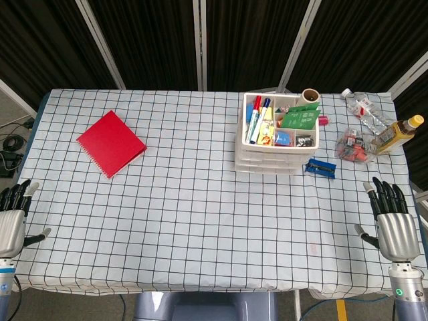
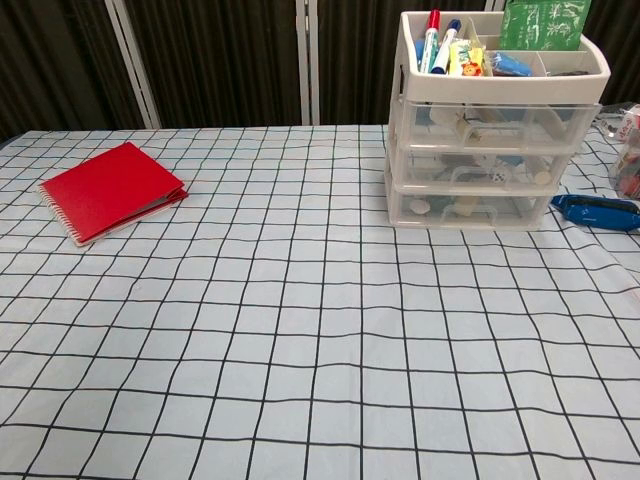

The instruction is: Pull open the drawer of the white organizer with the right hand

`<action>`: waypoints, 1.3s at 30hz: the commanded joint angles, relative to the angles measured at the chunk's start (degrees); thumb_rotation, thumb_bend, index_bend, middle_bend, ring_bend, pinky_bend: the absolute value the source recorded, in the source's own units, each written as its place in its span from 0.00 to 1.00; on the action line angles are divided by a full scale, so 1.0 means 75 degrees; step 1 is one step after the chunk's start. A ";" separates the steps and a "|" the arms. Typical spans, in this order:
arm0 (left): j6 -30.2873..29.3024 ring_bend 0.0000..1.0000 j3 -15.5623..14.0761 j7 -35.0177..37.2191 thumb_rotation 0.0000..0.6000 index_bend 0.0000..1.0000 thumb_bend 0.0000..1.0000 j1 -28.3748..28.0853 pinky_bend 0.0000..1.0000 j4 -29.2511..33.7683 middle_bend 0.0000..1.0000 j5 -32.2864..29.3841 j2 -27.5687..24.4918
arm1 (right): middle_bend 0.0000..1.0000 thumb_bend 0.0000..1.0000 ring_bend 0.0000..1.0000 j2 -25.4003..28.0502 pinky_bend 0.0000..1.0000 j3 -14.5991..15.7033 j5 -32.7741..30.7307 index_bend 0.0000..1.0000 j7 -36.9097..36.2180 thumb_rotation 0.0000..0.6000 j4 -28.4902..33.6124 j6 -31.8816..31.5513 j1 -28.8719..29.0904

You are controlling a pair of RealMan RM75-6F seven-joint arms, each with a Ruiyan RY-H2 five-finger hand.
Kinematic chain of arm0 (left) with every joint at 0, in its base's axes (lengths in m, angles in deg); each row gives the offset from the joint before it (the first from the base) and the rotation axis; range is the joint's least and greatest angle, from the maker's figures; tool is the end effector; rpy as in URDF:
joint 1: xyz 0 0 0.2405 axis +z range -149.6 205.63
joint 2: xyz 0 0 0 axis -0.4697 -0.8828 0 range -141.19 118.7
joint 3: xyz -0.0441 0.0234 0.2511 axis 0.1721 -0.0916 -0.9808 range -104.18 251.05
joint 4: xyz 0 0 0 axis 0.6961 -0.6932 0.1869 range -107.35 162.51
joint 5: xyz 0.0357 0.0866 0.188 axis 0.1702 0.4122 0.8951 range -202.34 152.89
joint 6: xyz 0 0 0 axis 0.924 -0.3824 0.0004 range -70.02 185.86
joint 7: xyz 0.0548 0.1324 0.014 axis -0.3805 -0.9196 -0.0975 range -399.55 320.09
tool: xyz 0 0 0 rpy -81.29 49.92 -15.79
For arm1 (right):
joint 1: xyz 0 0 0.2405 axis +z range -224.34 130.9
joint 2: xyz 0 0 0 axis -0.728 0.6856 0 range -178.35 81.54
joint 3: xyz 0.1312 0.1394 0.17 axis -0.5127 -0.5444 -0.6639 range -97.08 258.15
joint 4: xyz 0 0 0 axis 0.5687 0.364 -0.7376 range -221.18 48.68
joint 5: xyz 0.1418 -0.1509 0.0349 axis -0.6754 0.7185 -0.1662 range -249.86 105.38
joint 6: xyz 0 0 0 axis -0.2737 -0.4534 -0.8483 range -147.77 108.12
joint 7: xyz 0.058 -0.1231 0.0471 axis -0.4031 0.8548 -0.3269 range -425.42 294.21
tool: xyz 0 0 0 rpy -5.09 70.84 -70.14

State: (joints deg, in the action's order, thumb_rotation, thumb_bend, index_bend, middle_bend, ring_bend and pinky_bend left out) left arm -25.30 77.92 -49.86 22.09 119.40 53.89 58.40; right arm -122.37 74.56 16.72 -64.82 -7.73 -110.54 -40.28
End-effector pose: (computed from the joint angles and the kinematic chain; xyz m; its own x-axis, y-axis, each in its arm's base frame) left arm -0.3169 0.1912 0.1342 0.4605 0.0241 0.8873 0.8826 0.0940 -0.4606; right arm -0.3196 -0.2014 0.1431 0.4566 0.1660 0.8740 -0.8802 -0.0587 0.4710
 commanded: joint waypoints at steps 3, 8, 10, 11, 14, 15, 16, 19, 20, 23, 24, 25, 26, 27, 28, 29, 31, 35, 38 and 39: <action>-0.0021 0.00 0.0007 0.0001 1.00 0.00 0.00 0.0010 0.00 0.0014 0.00 -0.0009 -0.0009 | 0.00 0.07 0.00 0.0005 0.00 0.0005 -0.0004 0.08 0.0002 1.00 0.0007 0.0002 -0.0006; -0.0084 0.00 0.0029 0.0048 1.00 0.00 0.00 0.0045 0.00 0.0046 0.00 -0.0028 -0.0042 | 0.00 0.07 0.00 -0.0001 0.00 0.0042 0.0029 0.08 0.0022 1.00 0.0022 0.0020 -0.0007; -0.0100 0.00 0.0034 0.0069 1.00 0.00 0.00 0.0053 0.00 0.0057 0.00 -0.0023 -0.0061 | 0.00 0.07 0.00 -0.0005 0.00 0.0060 0.0059 0.08 0.0024 1.00 0.0042 0.0020 -0.0004; -0.0099 0.00 0.0036 0.0082 1.00 0.00 0.00 0.0054 0.00 0.0062 0.00 -0.0026 -0.0070 | 0.00 0.07 0.00 -0.0008 0.00 0.0065 0.0073 0.08 0.0029 1.00 0.0046 0.0019 -0.0001; -0.0089 0.00 0.0061 0.0116 1.00 0.00 0.00 0.0062 0.00 0.0071 0.00 -0.0078 -0.0116 | 0.00 0.07 0.00 -0.0018 0.00 0.0064 0.0079 0.08 0.0059 1.00 0.0053 0.0031 0.0011; -0.0086 0.00 0.0071 0.0128 1.00 0.00 0.00 0.0064 0.00 0.0077 0.00 -0.0098 -0.0128 | 0.00 0.07 0.00 -0.0020 0.00 0.0061 0.0074 0.08 0.0066 1.00 0.0053 0.0034 0.0013; -0.0088 0.00 0.0084 0.0156 1.00 0.00 0.00 0.0072 0.00 0.0089 0.00 -0.0124 -0.0148 | 0.00 0.07 0.00 -0.0022 0.00 0.0061 0.0069 0.08 0.0069 1.00 0.0054 0.0042 0.0014; -0.0099 0.00 0.0095 0.0201 1.00 0.00 0.00 0.0085 0.00 0.0120 0.00 -0.0134 -0.0206 | 0.00 0.07 0.00 -0.0018 0.00 0.0064 0.0061 0.08 0.0059 1.00 0.0059 0.0063 0.0019; -0.0109 0.00 0.0097 0.0221 1.00 0.00 0.00 0.0092 0.00 0.0136 0.00 -0.0130 -0.0229 | 0.00 0.07 0.00 -0.0015 0.00 0.0065 0.0064 0.08 0.0044 1.00 0.0061 0.0069 0.0023; -0.0108 0.00 0.0073 0.0272 1.00 0.00 0.00 0.0109 0.00 0.0185 0.00 -0.0098 -0.0299 | 0.00 0.07 0.00 0.0005 0.00 0.0081 0.0070 0.08 -0.0049 1.00 0.0089 0.0100 0.0029; -0.0114 0.00 0.0070 0.0287 1.00 0.00 0.00 0.0113 0.00 0.0198 0.00 -0.0085 -0.0316 | 0.00 0.07 0.00 0.0017 0.00 0.0093 0.0079 0.08 -0.0094 1.00 0.0110 0.0121 0.0035; -0.0124 0.00 0.0061 0.0303 1.00 0.00 0.00 0.0118 0.00 0.0216 0.00 -0.0061 -0.0336 | 0.00 0.07 0.00 0.0038 0.02 0.0110 0.0096 0.08 -0.0165 1.00 0.0146 0.0153 0.0047; -0.0133 0.00 0.0054 0.0307 1.00 0.00 0.00 0.0122 0.00 0.0227 0.00 -0.0040 -0.0347 | 0.01 0.07 0.01 0.0051 0.05 0.0114 0.0101 0.08 -0.0221 1.00 0.0178 0.0175 0.0058; -0.0145 0.00 0.0046 0.0304 1.00 0.00 0.00 0.0126 0.00 0.0236 0.00 -0.0020 -0.0354 | 0.03 0.07 0.02 0.0058 0.09 0.0102 0.0082 0.08 -0.0290 1.00 0.0221 0.0196 0.0068; -0.0160 0.00 0.0041 0.0290 1.00 0.00 0.00 0.0129 0.00 0.0242 0.00 -0.0001 -0.0356 | 0.08 0.07 0.08 0.0057 0.16 0.0076 0.0044 0.09 -0.0363 1.00 0.0268 0.0215 0.0078; -0.0172 0.00 0.0036 0.0271 1.00 0.00 0.00 0.0131 0.00 0.0247 0.00 0.0014 -0.0353 | 0.14 0.07 0.15 0.0049 0.24 0.0039 -0.0012 0.10 -0.0446 1.00 0.0326 0.0239 0.0090; -0.0194 0.00 0.0024 0.0229 1.00 0.00 0.00 0.0131 0.00 0.0248 0.00 0.0052 -0.0332 | 0.31 0.08 0.35 0.0012 0.38 -0.0078 -0.0154 0.12 -0.0688 1.00 0.0485 0.0299 0.0140; -0.0156 0.00 0.0021 0.0153 1.00 0.00 0.00 0.0110 0.00 0.0211 0.00 0.0032 -0.0281 | 0.71 0.09 0.74 -0.0117 0.63 -0.0341 -0.0498 0.19 -0.1440 1.00 0.1008 0.0577 0.0314; -0.0133 0.00 0.0036 0.0142 1.00 0.00 0.00 0.0101 0.00 0.0196 0.00 -0.0008 -0.0268 | 0.87 0.17 0.88 -0.0144 0.74 -0.0482 -0.0891 0.19 -0.2137 1.00 0.1650 0.1047 0.0459; -0.0145 0.00 0.0046 0.0162 1.00 0.00 0.00 0.0106 0.00 0.0200 0.00 -0.0014 -0.0269 | 0.89 0.21 0.90 -0.0083 0.75 -0.0496 -0.1059 0.18 -0.2445 1.00 0.1952 0.1369 0.0542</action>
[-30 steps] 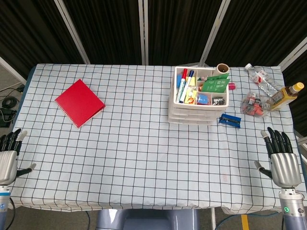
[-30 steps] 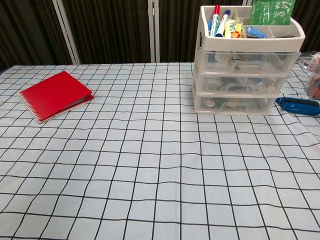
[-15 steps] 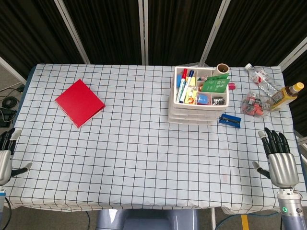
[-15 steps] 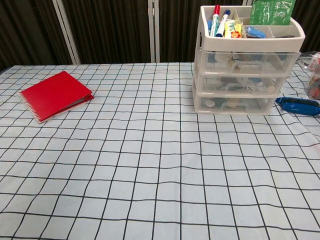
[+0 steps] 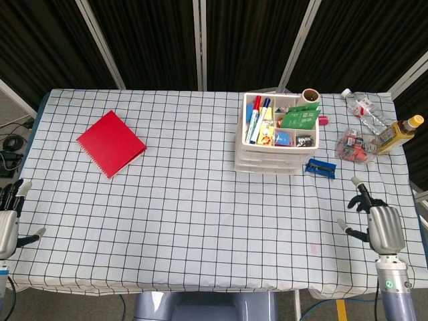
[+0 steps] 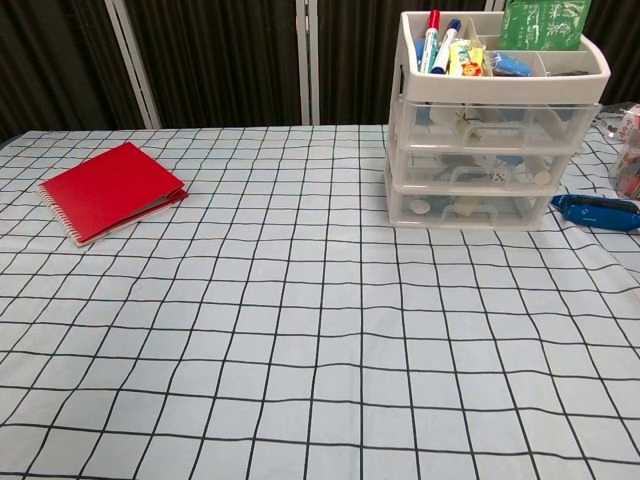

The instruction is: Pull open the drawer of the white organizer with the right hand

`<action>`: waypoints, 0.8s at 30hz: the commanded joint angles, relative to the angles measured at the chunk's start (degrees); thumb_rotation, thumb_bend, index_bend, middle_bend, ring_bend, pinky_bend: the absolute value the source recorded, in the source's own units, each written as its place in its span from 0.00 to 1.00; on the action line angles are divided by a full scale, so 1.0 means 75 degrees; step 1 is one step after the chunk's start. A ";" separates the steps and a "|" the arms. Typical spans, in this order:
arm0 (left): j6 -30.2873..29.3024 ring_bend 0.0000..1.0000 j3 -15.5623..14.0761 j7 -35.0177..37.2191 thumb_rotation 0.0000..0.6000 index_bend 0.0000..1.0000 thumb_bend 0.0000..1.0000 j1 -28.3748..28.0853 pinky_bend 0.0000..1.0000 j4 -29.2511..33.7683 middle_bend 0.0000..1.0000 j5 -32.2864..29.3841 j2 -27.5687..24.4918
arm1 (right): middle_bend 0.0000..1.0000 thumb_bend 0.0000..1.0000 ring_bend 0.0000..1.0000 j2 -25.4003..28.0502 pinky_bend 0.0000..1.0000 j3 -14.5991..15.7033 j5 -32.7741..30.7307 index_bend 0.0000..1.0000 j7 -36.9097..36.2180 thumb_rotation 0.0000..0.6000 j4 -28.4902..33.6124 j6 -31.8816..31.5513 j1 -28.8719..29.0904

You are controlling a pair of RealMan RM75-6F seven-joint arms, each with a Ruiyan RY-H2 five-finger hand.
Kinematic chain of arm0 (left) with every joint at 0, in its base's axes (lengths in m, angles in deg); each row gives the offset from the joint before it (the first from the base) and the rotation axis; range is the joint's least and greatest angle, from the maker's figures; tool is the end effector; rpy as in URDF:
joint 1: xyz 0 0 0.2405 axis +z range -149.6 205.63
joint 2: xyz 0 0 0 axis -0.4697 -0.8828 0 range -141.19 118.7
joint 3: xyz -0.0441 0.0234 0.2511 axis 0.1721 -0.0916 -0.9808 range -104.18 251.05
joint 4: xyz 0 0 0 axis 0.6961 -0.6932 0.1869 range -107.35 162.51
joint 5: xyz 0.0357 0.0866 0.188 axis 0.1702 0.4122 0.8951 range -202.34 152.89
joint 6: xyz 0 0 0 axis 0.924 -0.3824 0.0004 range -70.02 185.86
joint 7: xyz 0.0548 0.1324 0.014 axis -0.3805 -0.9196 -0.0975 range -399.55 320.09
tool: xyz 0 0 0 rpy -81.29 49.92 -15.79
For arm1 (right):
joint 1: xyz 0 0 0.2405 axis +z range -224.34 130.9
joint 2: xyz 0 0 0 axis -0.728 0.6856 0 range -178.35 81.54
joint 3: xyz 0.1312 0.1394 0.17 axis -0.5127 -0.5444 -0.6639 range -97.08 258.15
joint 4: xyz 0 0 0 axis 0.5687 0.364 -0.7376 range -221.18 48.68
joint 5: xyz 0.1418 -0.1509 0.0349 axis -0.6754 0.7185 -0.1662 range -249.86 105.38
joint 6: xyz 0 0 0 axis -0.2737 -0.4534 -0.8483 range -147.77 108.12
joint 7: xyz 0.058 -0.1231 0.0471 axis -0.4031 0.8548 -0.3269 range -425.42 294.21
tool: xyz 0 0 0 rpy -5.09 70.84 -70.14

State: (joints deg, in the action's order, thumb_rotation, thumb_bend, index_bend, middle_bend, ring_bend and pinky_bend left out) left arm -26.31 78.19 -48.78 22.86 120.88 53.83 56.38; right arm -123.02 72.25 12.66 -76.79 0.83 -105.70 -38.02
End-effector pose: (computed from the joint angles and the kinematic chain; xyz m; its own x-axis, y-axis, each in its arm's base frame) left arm -0.3167 0.1878 0.1466 0.4533 0.0055 0.8913 0.8858 0.1089 -0.4512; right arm -0.2922 -0.2198 0.1252 0.1022 0.1064 0.9891 -0.9914 -0.0713 0.1101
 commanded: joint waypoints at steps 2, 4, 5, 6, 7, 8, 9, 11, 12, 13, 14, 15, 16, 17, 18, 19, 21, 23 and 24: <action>-0.0040 0.00 0.0023 0.0064 1.00 0.00 0.00 0.0009 0.00 0.0003 0.00 0.0008 -0.0001 | 0.93 0.33 0.94 0.0142 0.78 -0.0192 -0.0725 0.16 -0.1290 1.00 0.1233 0.1236 0.0385; -0.0075 0.00 0.0030 0.0110 1.00 0.00 0.00 0.0019 0.00 -0.0011 0.00 0.0033 -0.0001 | 0.95 0.40 0.96 0.0315 0.79 -0.0240 -0.0970 0.15 -0.1757 1.00 0.1645 0.1794 0.0560; -0.0083 0.00 0.0025 0.0136 1.00 0.00 0.00 0.0025 0.00 -0.0019 0.00 0.0047 -0.0004 | 0.95 0.41 0.96 0.0426 0.80 -0.0302 -0.1178 0.14 -0.2110 1.00 0.1916 0.2183 0.0686; -0.0085 0.00 0.0021 0.0154 1.00 0.00 0.00 0.0027 0.00 -0.0020 0.00 0.0056 -0.0009 | 0.95 0.42 0.96 0.0496 0.80 -0.0345 -0.1307 0.13 -0.2311 1.00 0.2052 0.2398 0.0753; -0.0096 0.00 0.0020 0.0177 1.00 0.00 0.00 0.0031 0.00 -0.0020 0.00 0.0072 -0.0016 | 0.95 0.42 0.96 0.0586 0.80 -0.0403 -0.1500 0.12 -0.2663 1.00 0.2263 0.2721 0.0843; -0.0109 0.00 0.0022 0.0191 1.00 0.00 0.00 0.0032 0.00 -0.0019 0.00 0.0088 -0.0021 | 0.95 0.43 0.96 0.0641 0.80 -0.0436 -0.1627 0.12 -0.2943 1.00 0.2397 0.2958 0.0903; -0.0136 0.00 0.0023 0.0216 1.00 0.00 0.00 0.0037 0.00 -0.0017 0.00 0.0119 -0.0029 | 0.95 0.43 0.96 0.0724 0.80 -0.0483 -0.1755 0.11 -0.3309 1.00 0.2530 0.3273 0.0989; -0.0174 0.00 0.0024 0.0275 1.00 0.00 0.00 0.0047 0.00 -0.0025 0.00 0.0163 -0.0042 | 0.95 0.45 0.96 0.0791 0.80 -0.0547 -0.1875 0.10 -0.3787 1.00 0.2618 0.3673 0.1114; -0.0184 0.00 0.0025 0.0305 1.00 0.00 0.00 0.0052 0.00 -0.0028 0.00 0.0173 -0.0049 | 0.95 0.45 0.96 0.0789 0.80 -0.0571 -0.1906 0.10 -0.3912 1.00 0.2615 0.3777 0.1154; -0.0197 0.00 0.0029 0.0345 1.00 0.00 0.00 0.0059 0.00 -0.0034 0.00 0.0179 -0.0061 | 0.95 0.45 0.96 0.0755 0.80 -0.0599 -0.1966 0.09 -0.4063 1.00 0.2607 0.3917 0.1213; -0.0202 0.00 0.0033 0.0372 1.00 0.00 0.00 0.0063 0.00 -0.0038 0.00 0.0179 -0.0069 | 0.95 0.46 0.96 0.0723 0.80 -0.0623 -0.2014 0.09 -0.4147 1.00 0.2604 0.3994 0.1251; -0.0210 0.00 0.0039 0.0407 1.00 0.00 0.00 0.0070 0.00 -0.0039 0.00 0.0175 -0.0081 | 0.95 0.46 0.96 0.0647 0.80 -0.0672 -0.2093 0.09 -0.4277 1.00 0.2605 0.4075 0.1301; -0.0214 0.00 0.0042 0.0426 1.00 0.00 0.00 0.0073 0.00 -0.0039 0.00 0.0174 -0.0088 | 0.95 0.46 0.96 0.0582 0.80 -0.0714 -0.2143 0.08 -0.4401 1.00 0.2623 0.4128 0.1333; -0.0220 0.00 0.0045 0.0445 1.00 0.00 0.00 0.0077 0.00 -0.0039 0.00 0.0176 -0.0095 | 0.95 0.46 0.96 0.0526 0.80 -0.0754 -0.2192 0.08 -0.4543 1.00 0.2646 0.4187 0.1359; -0.0231 0.00 0.0049 0.0471 1.00 0.00 0.00 0.0080 0.00 -0.0038 0.00 0.0185 -0.0103 | 0.95 0.46 0.96 0.0463 0.80 -0.0815 -0.2287 0.08 -0.4776 1.00 0.2681 0.4314 0.1405; -0.0237 0.00 0.0051 0.0485 1.00 0.00 0.00 0.0082 0.00 -0.0037 0.00 0.0190 -0.0108 | 0.95 0.46 0.96 0.0434 0.80 -0.0850 -0.2334 0.08 -0.4898 1.00 0.2685 0.4408 0.1443; -0.0245 0.00 0.0052 0.0517 1.00 0.00 0.00 0.0085 0.00 -0.0037 0.00 0.0206 -0.0120 | 0.95 0.46 0.96 0.0359 0.80 -0.0918 -0.2433 0.08 -0.5082 1.00 0.2648 0.4631 0.1556; -0.0252 0.00 0.0050 0.0545 1.00 0.00 0.00 0.0089 0.00 -0.0032 0.00 0.0221 -0.0130 | 0.95 0.46 0.96 0.0210 0.80 -0.0969 -0.2537 0.08 -0.5027 1.00 0.2542 0.4689 0.1658; -0.0257 0.00 0.0047 0.0559 1.00 0.00 0.00 0.0091 0.00 -0.0033 0.00 0.0234 -0.0135 | 0.95 0.46 0.96 0.0128 0.80 -0.0994 -0.2606 0.08 -0.4963 1.00 0.2494 0.4690 0.1705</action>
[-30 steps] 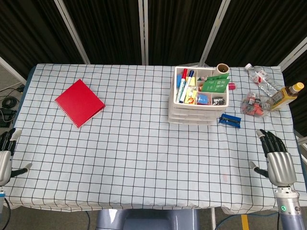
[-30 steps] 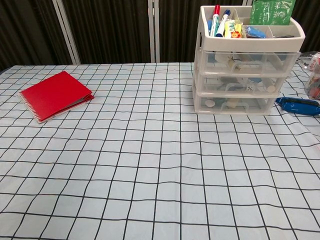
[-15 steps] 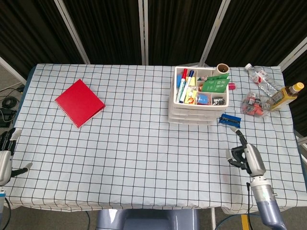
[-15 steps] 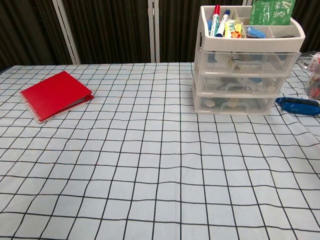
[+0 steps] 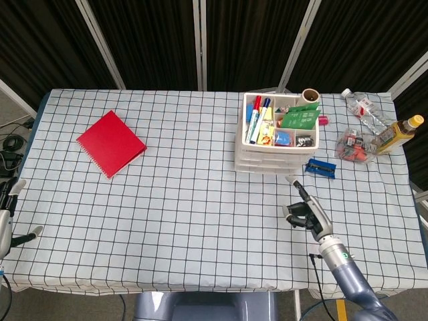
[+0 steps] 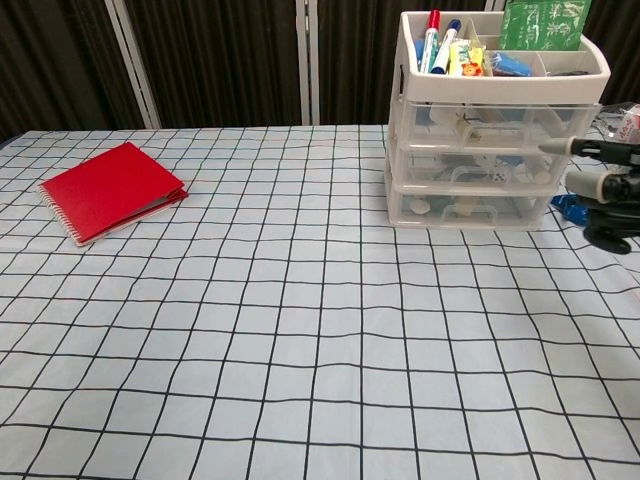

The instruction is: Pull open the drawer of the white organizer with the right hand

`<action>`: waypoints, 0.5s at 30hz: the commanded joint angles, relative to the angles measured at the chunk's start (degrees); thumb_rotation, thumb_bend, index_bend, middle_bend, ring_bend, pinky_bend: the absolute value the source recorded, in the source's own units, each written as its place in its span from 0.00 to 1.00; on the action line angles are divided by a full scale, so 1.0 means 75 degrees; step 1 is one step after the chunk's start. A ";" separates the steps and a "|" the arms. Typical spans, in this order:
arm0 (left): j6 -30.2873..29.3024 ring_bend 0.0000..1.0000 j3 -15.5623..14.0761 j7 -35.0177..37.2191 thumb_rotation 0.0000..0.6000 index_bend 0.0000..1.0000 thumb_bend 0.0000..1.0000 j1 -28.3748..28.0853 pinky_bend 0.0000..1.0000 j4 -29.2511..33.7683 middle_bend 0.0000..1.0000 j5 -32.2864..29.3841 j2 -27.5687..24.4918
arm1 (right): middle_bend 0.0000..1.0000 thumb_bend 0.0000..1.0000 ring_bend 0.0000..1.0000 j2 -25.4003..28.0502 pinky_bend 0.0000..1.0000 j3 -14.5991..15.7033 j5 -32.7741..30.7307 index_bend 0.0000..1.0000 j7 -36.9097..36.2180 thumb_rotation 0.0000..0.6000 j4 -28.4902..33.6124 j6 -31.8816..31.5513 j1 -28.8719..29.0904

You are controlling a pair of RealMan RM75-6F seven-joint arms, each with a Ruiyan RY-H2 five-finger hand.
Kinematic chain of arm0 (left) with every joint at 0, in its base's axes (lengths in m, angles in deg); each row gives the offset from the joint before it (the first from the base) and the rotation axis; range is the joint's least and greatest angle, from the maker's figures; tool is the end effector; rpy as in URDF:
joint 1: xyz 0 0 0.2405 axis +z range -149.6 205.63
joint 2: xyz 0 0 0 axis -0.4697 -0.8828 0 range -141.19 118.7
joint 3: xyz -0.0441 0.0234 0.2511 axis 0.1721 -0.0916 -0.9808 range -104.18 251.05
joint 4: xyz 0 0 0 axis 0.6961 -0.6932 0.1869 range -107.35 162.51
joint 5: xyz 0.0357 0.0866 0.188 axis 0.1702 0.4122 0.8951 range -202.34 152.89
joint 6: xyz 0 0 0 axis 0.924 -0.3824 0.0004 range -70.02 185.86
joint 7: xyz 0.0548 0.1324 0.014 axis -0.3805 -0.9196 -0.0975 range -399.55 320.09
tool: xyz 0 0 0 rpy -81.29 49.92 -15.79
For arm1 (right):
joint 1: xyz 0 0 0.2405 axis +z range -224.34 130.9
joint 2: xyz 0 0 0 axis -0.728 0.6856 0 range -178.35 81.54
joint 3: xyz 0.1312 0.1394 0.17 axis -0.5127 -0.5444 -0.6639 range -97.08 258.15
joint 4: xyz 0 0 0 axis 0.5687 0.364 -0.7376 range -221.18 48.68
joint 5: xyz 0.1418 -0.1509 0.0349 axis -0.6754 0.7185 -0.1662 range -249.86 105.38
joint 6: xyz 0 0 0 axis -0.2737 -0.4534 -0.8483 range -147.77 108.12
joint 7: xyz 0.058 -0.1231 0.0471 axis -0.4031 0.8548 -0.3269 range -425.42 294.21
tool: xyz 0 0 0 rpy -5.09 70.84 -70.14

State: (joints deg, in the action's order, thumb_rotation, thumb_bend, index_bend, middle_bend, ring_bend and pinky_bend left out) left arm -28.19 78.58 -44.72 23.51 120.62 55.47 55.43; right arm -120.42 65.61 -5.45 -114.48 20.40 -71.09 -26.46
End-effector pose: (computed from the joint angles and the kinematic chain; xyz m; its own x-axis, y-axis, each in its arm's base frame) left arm -0.3152 0.1861 0.1567 0.4136 -0.0408 0.9095 0.9078 0.0952 -0.4086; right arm -0.2046 -0.2641 0.0554 -0.7814 -0.3044 0.5448 -0.6212 0.2964 -0.7254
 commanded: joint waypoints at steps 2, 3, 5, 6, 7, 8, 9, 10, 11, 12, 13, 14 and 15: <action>-0.0024 0.00 -0.0009 0.0052 1.00 0.00 0.00 0.0011 0.00 0.0003 0.00 0.0043 -0.0021 | 0.95 0.46 0.96 -0.0414 0.80 -0.0183 -0.0417 0.08 0.0211 1.00 -0.0196 0.0056 0.0265; -0.0031 0.00 -0.0012 0.0070 1.00 0.00 0.00 0.0017 0.00 0.0002 0.00 0.0052 -0.0028 | 0.95 0.46 0.96 -0.0524 0.80 -0.0226 -0.0554 0.08 0.0306 1.00 -0.0236 0.0035 0.0319; -0.0040 0.00 -0.0010 0.0089 1.00 0.00 0.00 0.0021 0.00 0.0002 0.00 0.0059 -0.0033 | 0.95 0.46 0.96 -0.0667 0.80 -0.0282 -0.0733 0.08 0.0429 1.00 -0.0302 0.0019 0.0395; -0.0040 0.00 -0.0010 0.0097 1.00 0.00 0.00 0.0022 0.00 -0.0001 0.00 0.0062 -0.0035 | 0.95 0.46 0.96 -0.0790 0.80 -0.0325 -0.0833 0.08 0.0518 1.00 -0.0381 -0.0007 0.0453; -0.0037 0.00 -0.0010 0.0100 1.00 0.00 0.00 0.0020 0.00 -0.0003 0.00 0.0064 -0.0035 | 0.95 0.46 0.96 -0.0891 0.80 -0.0358 -0.0871 0.08 0.0572 1.00 -0.0457 -0.0047 0.0491; -0.0026 0.00 -0.0010 0.0104 1.00 0.00 0.00 0.0015 0.00 -0.0011 0.00 0.0063 -0.0032 | 0.95 0.46 0.96 -0.1051 0.80 -0.0401 -0.0945 0.09 0.0643 1.00 -0.0597 -0.0097 0.0544; -0.0014 0.00 -0.0012 0.0104 1.00 0.00 0.00 0.0011 0.00 -0.0014 0.00 0.0061 -0.0030 | 0.95 0.47 0.96 -0.1161 0.80 -0.0436 -0.1014 0.09 0.0678 1.00 -0.0693 -0.0126 0.0579; -0.0004 0.00 -0.0015 0.0103 1.00 0.00 0.00 0.0008 0.00 -0.0016 0.00 0.0059 -0.0030 | 0.95 0.47 0.96 -0.1268 0.80 -0.0477 -0.1077 0.10 0.0703 1.00 -0.0782 -0.0161 0.0611; 0.0002 0.00 -0.0016 0.0100 1.00 0.00 0.00 0.0005 0.00 -0.0018 0.00 0.0061 -0.0029 | 0.95 0.47 0.96 -0.1370 0.80 -0.0517 -0.1132 0.11 0.0721 1.00 -0.0863 -0.0194 0.0638; 0.0005 0.00 -0.0016 0.0100 1.00 0.00 0.00 0.0005 0.00 -0.0017 0.00 0.0062 -0.0029 | 0.95 0.48 0.96 -0.1499 0.80 -0.0563 -0.1201 0.12 0.0750 1.00 -0.0969 -0.0228 0.0675; 0.0004 0.00 -0.0017 0.0103 1.00 0.00 0.00 0.0006 0.00 -0.0015 0.00 0.0063 -0.0030 | 0.95 0.48 0.96 -0.1573 0.80 -0.0590 -0.1246 0.13 0.0771 1.00 -0.1029 -0.0247 0.0695; 0.0005 0.00 -0.0019 0.0107 1.00 0.00 0.00 0.0007 0.00 -0.0014 0.00 0.0063 -0.0030 | 0.95 0.48 0.96 -0.1650 0.80 -0.0616 -0.1301 0.14 0.0793 1.00 -0.1087 -0.0263 0.0716; 0.0010 0.00 -0.0020 0.0113 1.00 0.00 0.00 0.0008 0.00 -0.0016 0.00 0.0061 -0.0033 | 0.95 0.48 0.96 -0.1746 0.80 -0.0642 -0.1363 0.15 0.0846 1.00 -0.1158 -0.0284 0.0744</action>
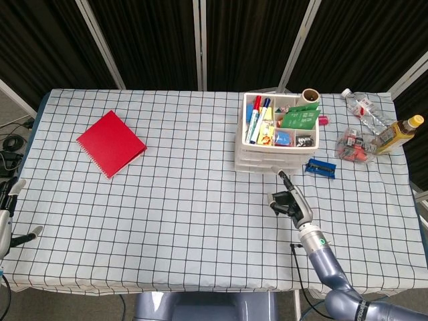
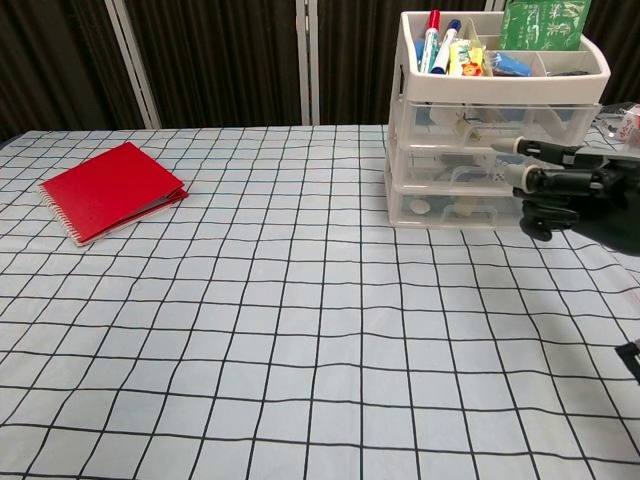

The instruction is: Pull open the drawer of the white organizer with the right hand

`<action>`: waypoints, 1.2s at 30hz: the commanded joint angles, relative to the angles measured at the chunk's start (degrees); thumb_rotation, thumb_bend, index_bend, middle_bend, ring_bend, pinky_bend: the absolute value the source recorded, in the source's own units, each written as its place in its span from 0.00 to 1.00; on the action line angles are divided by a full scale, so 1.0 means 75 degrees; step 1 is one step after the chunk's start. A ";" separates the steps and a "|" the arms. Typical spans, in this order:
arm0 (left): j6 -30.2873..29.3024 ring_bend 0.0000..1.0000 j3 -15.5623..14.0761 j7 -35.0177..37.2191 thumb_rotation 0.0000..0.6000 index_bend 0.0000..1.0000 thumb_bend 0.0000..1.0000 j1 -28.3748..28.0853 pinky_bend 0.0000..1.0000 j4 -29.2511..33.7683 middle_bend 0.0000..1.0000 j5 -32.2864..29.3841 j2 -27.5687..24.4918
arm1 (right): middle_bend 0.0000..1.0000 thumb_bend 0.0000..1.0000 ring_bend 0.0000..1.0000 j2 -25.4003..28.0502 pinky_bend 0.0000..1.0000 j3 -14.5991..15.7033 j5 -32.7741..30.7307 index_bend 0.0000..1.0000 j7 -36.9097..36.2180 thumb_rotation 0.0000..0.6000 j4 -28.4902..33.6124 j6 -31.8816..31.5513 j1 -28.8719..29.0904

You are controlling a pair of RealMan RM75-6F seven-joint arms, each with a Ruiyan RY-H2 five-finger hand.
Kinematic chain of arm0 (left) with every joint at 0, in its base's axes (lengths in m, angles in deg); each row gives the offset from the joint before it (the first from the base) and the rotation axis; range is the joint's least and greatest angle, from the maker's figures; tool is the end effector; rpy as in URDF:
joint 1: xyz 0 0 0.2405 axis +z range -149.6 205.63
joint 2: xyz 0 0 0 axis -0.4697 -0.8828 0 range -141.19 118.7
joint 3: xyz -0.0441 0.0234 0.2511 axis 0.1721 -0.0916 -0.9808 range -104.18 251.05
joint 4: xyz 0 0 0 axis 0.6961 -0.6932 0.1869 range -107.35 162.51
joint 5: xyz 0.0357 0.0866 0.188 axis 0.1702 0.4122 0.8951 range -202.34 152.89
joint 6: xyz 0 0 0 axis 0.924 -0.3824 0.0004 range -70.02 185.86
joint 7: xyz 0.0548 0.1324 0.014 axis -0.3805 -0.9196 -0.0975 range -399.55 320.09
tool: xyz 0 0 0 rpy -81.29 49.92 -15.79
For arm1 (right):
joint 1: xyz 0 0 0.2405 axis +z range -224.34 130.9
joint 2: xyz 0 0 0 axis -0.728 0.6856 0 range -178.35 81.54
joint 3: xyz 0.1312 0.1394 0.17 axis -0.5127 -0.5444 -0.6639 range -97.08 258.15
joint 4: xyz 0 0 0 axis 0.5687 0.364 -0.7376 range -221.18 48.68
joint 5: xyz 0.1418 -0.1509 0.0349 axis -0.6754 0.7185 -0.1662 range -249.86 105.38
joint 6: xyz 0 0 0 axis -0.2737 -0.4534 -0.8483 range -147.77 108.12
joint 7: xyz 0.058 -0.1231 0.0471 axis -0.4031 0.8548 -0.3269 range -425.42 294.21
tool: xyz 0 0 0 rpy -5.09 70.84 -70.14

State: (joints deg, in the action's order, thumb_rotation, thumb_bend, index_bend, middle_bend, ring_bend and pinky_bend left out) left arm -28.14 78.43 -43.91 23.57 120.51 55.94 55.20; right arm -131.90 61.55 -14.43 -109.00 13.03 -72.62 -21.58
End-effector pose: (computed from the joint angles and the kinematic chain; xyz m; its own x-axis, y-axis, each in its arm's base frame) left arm -0.3153 0.1854 0.1573 0.4069 -0.0392 0.9126 0.9112 0.0877 -0.4025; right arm -0.1867 -0.2978 0.0175 -0.8235 -0.2345 0.5166 -0.5665 0.2889 -0.7718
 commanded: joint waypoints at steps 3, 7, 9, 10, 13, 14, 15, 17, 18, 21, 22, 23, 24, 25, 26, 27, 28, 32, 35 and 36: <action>0.0015 0.00 0.0003 0.0038 1.00 0.00 0.00 0.0002 0.00 0.0002 0.00 -0.0013 -0.0015 | 0.95 0.48 0.96 -0.0415 0.80 -0.0158 -0.0308 0.15 0.0257 1.00 -0.0317 -0.0099 0.0163; -0.0002 0.00 -0.0001 0.0074 1.00 0.00 0.00 0.0011 0.00 0.0008 0.00 0.0011 -0.0030 | 0.95 0.49 0.96 -0.0565 0.80 -0.0233 -0.0429 0.16 0.0367 1.00 -0.0447 -0.0094 0.0219; 0.0015 0.00 -0.0008 0.0080 1.00 0.00 0.00 0.0007 0.00 0.0007 0.00 0.0013 -0.0031 | 0.95 0.49 0.96 -0.0628 0.80 -0.0291 -0.0494 0.16 0.0400 1.00 -0.0506 -0.0071 0.0252; 0.0031 0.00 -0.0012 0.0079 1.00 0.00 0.00 0.0002 0.00 0.0003 0.00 0.0011 -0.0030 | 0.95 0.49 0.96 -0.0647 0.80 -0.0319 -0.0512 0.16 0.0409 1.00 -0.0525 -0.0061 0.0265; 0.0094 0.00 -0.0017 0.0080 1.00 0.00 0.00 -0.0017 0.00 -0.0004 0.00 -0.0016 -0.0028 | 0.95 0.49 0.96 -0.0711 0.80 -0.0404 -0.0548 0.16 0.0462 1.00 -0.0576 -0.0089 0.0290; 0.0103 0.00 -0.0013 0.0075 1.00 0.00 0.00 -0.0023 0.00 -0.0007 0.00 -0.0023 -0.0025 | 0.95 0.49 0.96 -0.0729 0.80 -0.0432 -0.0560 0.16 0.0477 1.00 -0.0578 -0.0087 0.0297; 0.0107 0.00 -0.0013 0.0071 1.00 0.00 0.00 -0.0025 0.00 -0.0007 0.00 -0.0023 -0.0023 | 0.95 0.49 0.96 -0.0735 0.80 -0.0452 -0.0571 0.16 0.0479 1.00 -0.0577 -0.0077 0.0300; 0.0112 0.00 -0.0017 0.0062 1.00 0.00 0.00 -0.0026 0.00 -0.0002 0.00 -0.0021 -0.0020 | 0.95 0.49 0.96 -0.0748 0.80 -0.0501 -0.0602 0.16 0.0493 1.00 -0.0590 -0.0050 0.0313; 0.0112 0.00 -0.0020 0.0056 1.00 0.00 0.00 -0.0026 0.00 0.0000 0.00 -0.0018 -0.0019 | 0.95 0.49 0.96 -0.0760 0.80 -0.0523 -0.0621 0.16 0.0510 1.00 -0.0605 -0.0034 0.0323; 0.0098 0.00 -0.0024 0.0053 1.00 0.00 0.00 -0.0020 0.00 0.0011 0.00 -0.0005 -0.0021 | 0.95 0.49 0.96 -0.0795 0.80 -0.0559 -0.0686 0.16 0.0516 1.00 -0.0641 0.0028 0.0341; 0.0095 0.00 -0.0026 0.0055 1.00 0.00 0.00 -0.0019 0.00 0.0013 0.00 -0.0002 -0.0021 | 0.95 0.48 0.96 -0.0804 0.80 -0.0570 -0.0706 0.16 0.0521 1.00 -0.0651 0.0046 0.0345; 0.0093 0.00 -0.0027 0.0059 1.00 0.00 0.00 -0.0018 0.00 0.0013 0.00 0.0002 -0.0022 | 0.95 0.49 0.96 -0.0812 0.80 -0.0575 -0.0725 0.16 0.0528 1.00 -0.0660 0.0067 0.0349; 0.0096 0.00 -0.0031 0.0068 1.00 0.00 0.00 -0.0017 0.00 0.0013 0.00 0.0006 -0.0026 | 0.95 0.48 0.96 -0.0826 0.80 -0.0578 -0.0740 0.16 0.0553 1.00 -0.0680 0.0092 0.0358; 0.0098 0.00 -0.0031 0.0074 1.00 0.00 0.00 -0.0018 0.00 0.0012 0.00 0.0008 -0.0028 | 0.95 0.48 0.96 -0.0835 0.80 -0.0580 -0.0745 0.16 0.0575 1.00 -0.0696 0.0102 0.0364; 0.0099 0.00 -0.0030 0.0079 1.00 0.00 0.00 -0.0019 0.00 0.0012 0.00 0.0007 -0.0030 | 0.95 0.48 0.96 -0.0850 0.80 -0.0587 -0.0752 0.16 0.0593 1.00 -0.0716 0.0108 0.0372; 0.0101 0.00 -0.0028 0.0089 1.00 0.00 0.00 -0.0018 0.00 0.0015 0.00 0.0004 -0.0035 | 0.95 0.48 0.96 -0.0877 0.80 -0.0610 -0.0772 0.16 0.0604 1.00 -0.0741 0.0107 0.0380; 0.0102 0.00 -0.0028 0.0102 1.00 0.00 0.00 -0.0017 0.00 0.0016 0.00 0.0003 -0.0040 | 0.95 0.48 0.96 -0.0909 0.80 -0.0639 -0.0805 0.16 0.0621 1.00 -0.0774 0.0117 0.0393; 0.0104 0.00 -0.0028 0.0120 1.00 0.00 0.00 -0.0015 0.00 0.0013 0.00 0.0004 -0.0046 | 0.95 0.49 0.96 -0.0983 0.80 -0.0700 -0.0846 0.16 0.0649 1.00 -0.0848 0.0160 0.0435; 0.0142 0.00 -0.0049 0.0089 1.00 0.00 0.00 -0.0031 0.00 0.0013 0.00 0.0020 -0.0038 | 0.95 0.49 0.96 -0.1067 0.80 -0.0752 -0.0795 0.16 0.0654 1.00 -0.0924 0.0181 0.0467; 0.0148 0.00 -0.0056 0.0078 1.00 0.00 0.00 -0.0035 0.00 0.0016 0.00 0.0031 -0.0036 | 0.95 0.49 0.96 -0.1082 0.80 -0.0761 -0.0782 0.17 0.0645 1.00 -0.0932 0.0193 0.0473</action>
State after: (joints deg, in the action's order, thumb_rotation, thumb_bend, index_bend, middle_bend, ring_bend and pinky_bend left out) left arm -27.06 78.04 -43.29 23.32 120.62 56.14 54.92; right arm -139.93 55.91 -20.37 -104.13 6.11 -71.24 -18.09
